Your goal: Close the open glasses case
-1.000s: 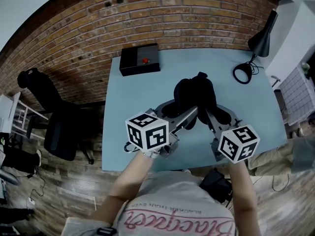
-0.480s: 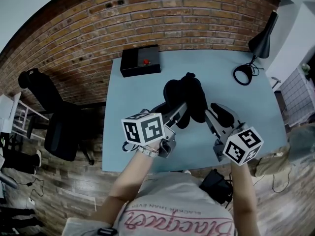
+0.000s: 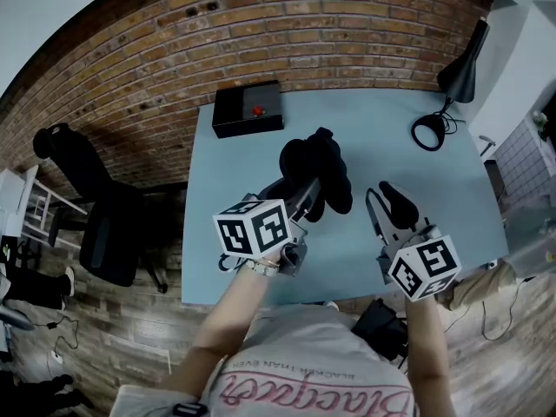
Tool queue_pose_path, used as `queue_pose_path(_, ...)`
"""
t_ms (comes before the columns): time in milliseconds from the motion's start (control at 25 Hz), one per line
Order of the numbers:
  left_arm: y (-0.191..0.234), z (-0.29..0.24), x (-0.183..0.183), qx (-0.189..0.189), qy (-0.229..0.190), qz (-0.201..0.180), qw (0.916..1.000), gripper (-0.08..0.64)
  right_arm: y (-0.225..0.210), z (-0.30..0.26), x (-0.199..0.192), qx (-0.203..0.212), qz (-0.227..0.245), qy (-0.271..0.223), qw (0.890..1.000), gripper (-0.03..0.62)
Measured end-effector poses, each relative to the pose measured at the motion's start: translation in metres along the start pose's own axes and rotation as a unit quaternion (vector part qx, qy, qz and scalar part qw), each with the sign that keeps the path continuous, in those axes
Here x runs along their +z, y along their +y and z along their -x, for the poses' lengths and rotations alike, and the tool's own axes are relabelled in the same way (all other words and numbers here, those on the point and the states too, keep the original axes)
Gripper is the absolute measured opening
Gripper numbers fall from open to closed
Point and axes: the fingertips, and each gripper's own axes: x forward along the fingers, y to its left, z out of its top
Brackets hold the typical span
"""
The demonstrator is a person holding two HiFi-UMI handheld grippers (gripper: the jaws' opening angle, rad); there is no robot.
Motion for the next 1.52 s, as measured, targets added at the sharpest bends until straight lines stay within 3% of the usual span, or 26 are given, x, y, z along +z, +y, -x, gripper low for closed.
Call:
queue_pose_path(120,-0.003,0.002,0.002,0.014,-0.014,-0.055,0.9983,0.166,-0.001,-0.002,0.0,-0.021,0.017,-0.003,1.0,0.101)
queue_pose_path(280,-0.012,0.006,0.009,0.029,-0.047,-0.145,0.9878,0.166,-0.002,-0.001,0.001,-0.046,0.035,-0.005,0.998,0.07)
queue_pose_path(600,-0.034,0.016,0.025,0.035,-0.135,-0.275,0.9514,0.161,-0.003,0.0,0.004,-0.07,0.049,-0.015,0.996,0.037)
queue_pose_path(680,-0.033,0.016,0.023,0.038,-0.133,-0.281,0.9496,0.158,-0.003,0.0,0.003,-0.073,0.048,-0.011,0.996,0.02)
queue_pose_path(1080,-0.018,0.01,0.015,0.072,-0.096,-0.258,0.9587,0.153,-0.001,-0.004,-0.01,-0.074,0.029,0.008,0.997,0.018)
queue_pose_path(1520,-0.014,0.01,0.016,0.078,-0.096,-0.253,0.9595,0.146,0.002,-0.008,-0.012,-0.076,0.036,0.012,0.996,0.018)
